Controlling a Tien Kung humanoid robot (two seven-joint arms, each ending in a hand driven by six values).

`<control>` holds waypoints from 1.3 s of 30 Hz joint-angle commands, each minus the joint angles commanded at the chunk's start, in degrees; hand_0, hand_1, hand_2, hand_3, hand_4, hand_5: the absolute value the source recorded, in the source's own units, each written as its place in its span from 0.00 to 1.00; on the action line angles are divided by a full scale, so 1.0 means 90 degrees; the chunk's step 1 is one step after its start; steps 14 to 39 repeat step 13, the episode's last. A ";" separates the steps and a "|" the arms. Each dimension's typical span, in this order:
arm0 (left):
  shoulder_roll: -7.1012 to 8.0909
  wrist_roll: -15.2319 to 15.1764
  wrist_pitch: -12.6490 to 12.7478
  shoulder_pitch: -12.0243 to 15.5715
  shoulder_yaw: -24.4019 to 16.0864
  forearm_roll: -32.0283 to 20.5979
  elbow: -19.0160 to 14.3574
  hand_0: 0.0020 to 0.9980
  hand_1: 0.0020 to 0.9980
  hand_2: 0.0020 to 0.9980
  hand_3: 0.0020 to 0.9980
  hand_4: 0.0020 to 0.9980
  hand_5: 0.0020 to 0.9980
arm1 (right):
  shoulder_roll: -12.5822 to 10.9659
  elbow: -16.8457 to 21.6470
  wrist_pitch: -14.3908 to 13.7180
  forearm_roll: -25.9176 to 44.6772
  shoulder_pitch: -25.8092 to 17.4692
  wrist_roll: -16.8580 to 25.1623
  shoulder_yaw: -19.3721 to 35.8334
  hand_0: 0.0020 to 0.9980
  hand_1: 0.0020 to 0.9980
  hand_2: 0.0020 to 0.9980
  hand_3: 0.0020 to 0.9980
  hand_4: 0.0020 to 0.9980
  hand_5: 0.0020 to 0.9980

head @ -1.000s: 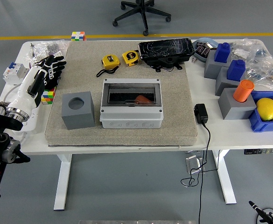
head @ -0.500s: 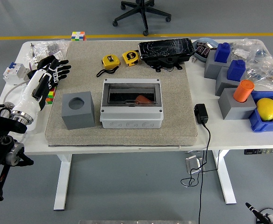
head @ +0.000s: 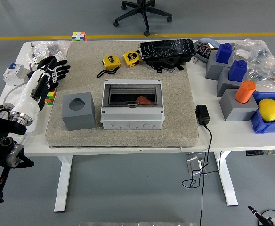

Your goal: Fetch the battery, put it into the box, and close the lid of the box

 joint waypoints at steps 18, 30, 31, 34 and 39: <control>-0.0013 -0.0011 0.0020 0.0015 -0.0007 -0.0012 0.0010 0.80 0.80 0.76 0.76 1.00 1.00 | -0.0007 -0.0001 0.0010 -0.0011 0.0019 -0.0011 0.0045 0.87 0.81 0.77 0.86 1.00 1.00; -0.0013 -0.0011 0.0020 0.0015 -0.0007 -0.0012 0.0010 0.80 0.80 0.76 0.76 1.00 1.00 | -0.0007 -0.0001 0.0010 -0.0011 0.0019 -0.0011 0.0045 0.87 0.81 0.77 0.86 1.00 1.00; -0.0013 -0.0011 0.0020 0.0015 -0.0007 -0.0012 0.0010 0.80 0.80 0.76 0.76 1.00 1.00 | -0.0007 -0.0001 0.0010 -0.0011 0.0019 -0.0011 0.0045 0.87 0.81 0.77 0.86 1.00 1.00; -0.0013 -0.0011 0.0020 0.0015 -0.0007 -0.0012 0.0010 0.80 0.80 0.76 0.76 1.00 1.00 | -0.0007 -0.0001 0.0010 -0.0011 0.0019 -0.0011 0.0045 0.87 0.81 0.77 0.86 1.00 1.00; -0.0013 -0.0011 0.0020 0.0015 -0.0007 -0.0012 0.0010 0.80 0.80 0.76 0.76 1.00 1.00 | -0.0007 -0.0001 0.0010 -0.0011 0.0019 -0.0011 0.0045 0.87 0.81 0.77 0.86 1.00 1.00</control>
